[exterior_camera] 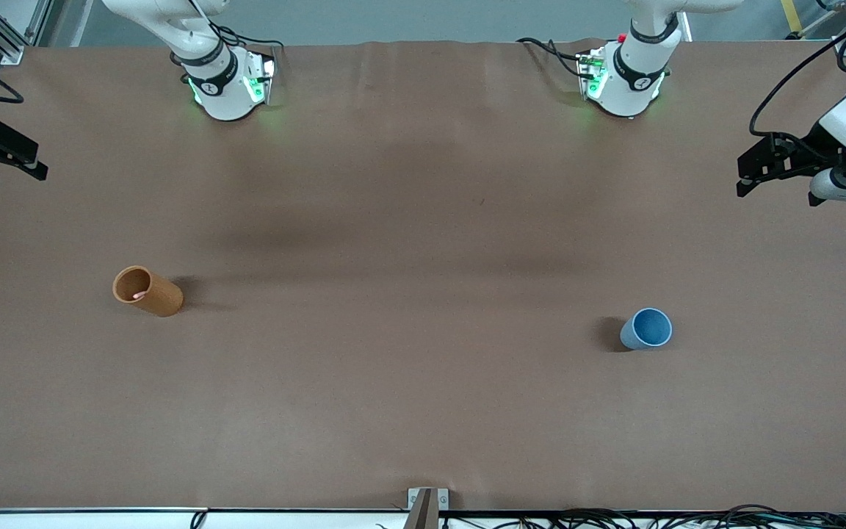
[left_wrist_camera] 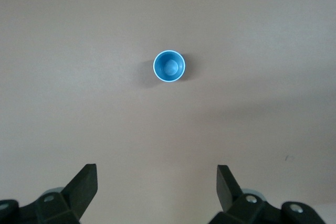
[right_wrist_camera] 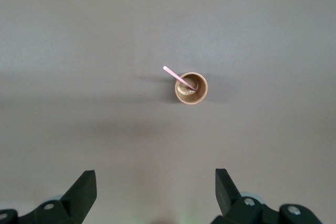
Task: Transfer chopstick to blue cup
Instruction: 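Reach the right gripper to the wooden cup while the left gripper reaches the blue cup, then grasp the pink stick with the right gripper while the left gripper grasps the blue cup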
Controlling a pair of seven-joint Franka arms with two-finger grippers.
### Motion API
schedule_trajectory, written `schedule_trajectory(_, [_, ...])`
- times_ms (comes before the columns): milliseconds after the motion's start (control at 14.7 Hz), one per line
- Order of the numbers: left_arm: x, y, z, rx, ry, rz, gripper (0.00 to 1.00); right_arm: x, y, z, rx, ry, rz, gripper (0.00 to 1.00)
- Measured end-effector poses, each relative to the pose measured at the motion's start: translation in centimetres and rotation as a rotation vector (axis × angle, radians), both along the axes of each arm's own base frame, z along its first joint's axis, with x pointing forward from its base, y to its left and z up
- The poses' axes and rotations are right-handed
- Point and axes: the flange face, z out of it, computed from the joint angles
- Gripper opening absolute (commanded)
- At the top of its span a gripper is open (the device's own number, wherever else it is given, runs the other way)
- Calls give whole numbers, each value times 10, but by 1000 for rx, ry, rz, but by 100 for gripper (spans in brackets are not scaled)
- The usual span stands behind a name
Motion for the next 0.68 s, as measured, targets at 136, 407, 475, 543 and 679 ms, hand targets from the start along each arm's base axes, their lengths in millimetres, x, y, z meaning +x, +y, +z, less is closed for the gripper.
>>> schedule_trajectory(136, [10,-1,-19,3,32,1,100,3,0,-5,0,8,0,99])
schedule_trajectory(407, [69,6,-114,4,61,17,100,19,-4,-41,-69,22,3,97])
schedule_trajectory(475, [85,10,-146,4,70,23,100,23,-4,-56,-84,29,-1,97])
schedule_trajectory(543, [99,15,-179,4,79,27,100,26,-2,-71,-91,42,-10,97])
schedule_trajectory(679, [121,27,-244,2,76,31,100,33,12,-100,-111,77,-49,97])
